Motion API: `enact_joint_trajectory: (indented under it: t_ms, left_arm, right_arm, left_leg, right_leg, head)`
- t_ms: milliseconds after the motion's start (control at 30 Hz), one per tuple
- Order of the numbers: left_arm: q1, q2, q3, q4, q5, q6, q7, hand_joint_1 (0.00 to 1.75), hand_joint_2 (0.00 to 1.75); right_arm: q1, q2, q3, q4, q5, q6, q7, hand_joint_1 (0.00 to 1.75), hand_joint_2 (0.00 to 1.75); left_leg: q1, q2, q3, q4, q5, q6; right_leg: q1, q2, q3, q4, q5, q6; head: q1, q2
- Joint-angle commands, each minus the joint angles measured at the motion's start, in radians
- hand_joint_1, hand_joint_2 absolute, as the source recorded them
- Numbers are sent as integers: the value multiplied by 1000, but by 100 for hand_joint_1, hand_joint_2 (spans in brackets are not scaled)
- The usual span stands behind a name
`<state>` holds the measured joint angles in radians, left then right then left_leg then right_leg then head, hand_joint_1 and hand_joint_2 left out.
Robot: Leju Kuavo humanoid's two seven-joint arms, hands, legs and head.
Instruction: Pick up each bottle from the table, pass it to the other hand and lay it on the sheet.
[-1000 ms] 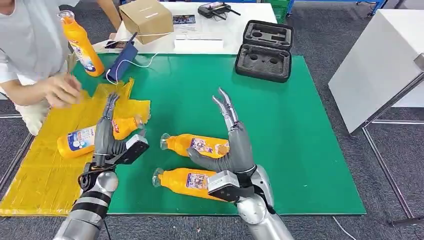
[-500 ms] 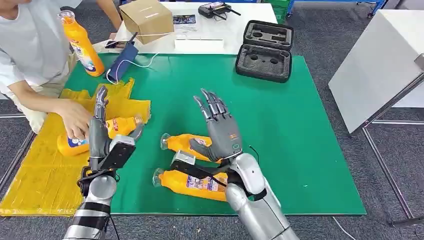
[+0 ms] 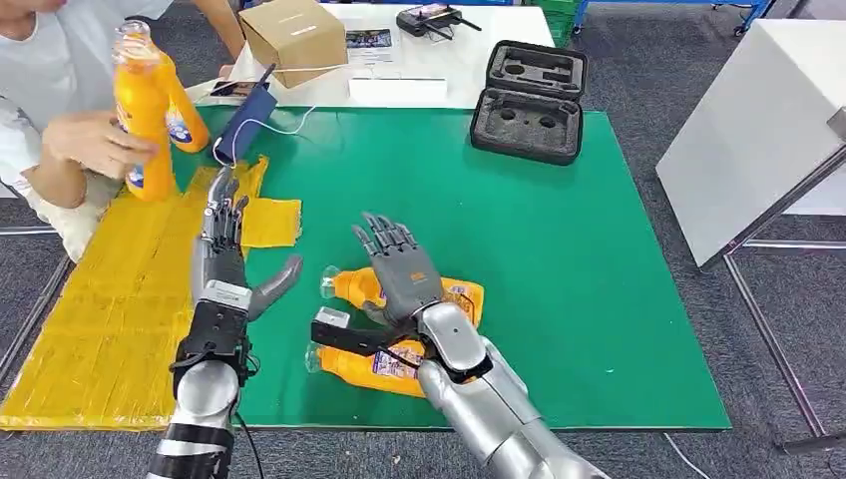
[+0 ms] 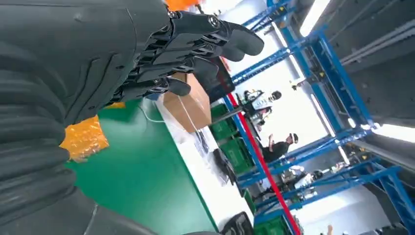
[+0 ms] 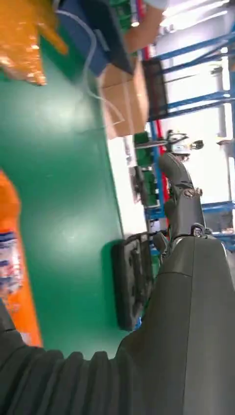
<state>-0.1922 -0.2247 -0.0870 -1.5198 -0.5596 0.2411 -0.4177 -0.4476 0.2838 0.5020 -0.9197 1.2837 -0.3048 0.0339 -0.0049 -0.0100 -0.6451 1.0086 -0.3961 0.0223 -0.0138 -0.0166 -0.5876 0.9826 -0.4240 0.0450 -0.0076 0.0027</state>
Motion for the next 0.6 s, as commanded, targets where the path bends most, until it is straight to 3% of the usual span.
enact_joint_trajectory:
  t_ms: [33,600]
  left_arm:
    - [-15,-9,-3,7,76,-9,-16,0,175]
    - [-16,-11,-9,22,86,-7,-13,0,175]
  right_arm:
    - [-73,5,17,230,-14,-4,0,0,175]
    - [-113,-8,-14,324,34,-18,80,0,175]
  left_leg:
    - [1,1,5,0,-2,-1]
    - [1,0,7,-1,-2,-2]
  right_leg:
    - [1,1,6,-1,-2,-1]
    - [1,0,7,-1,-2,-2]
  head:
    - [0,0]
    - [0,0]
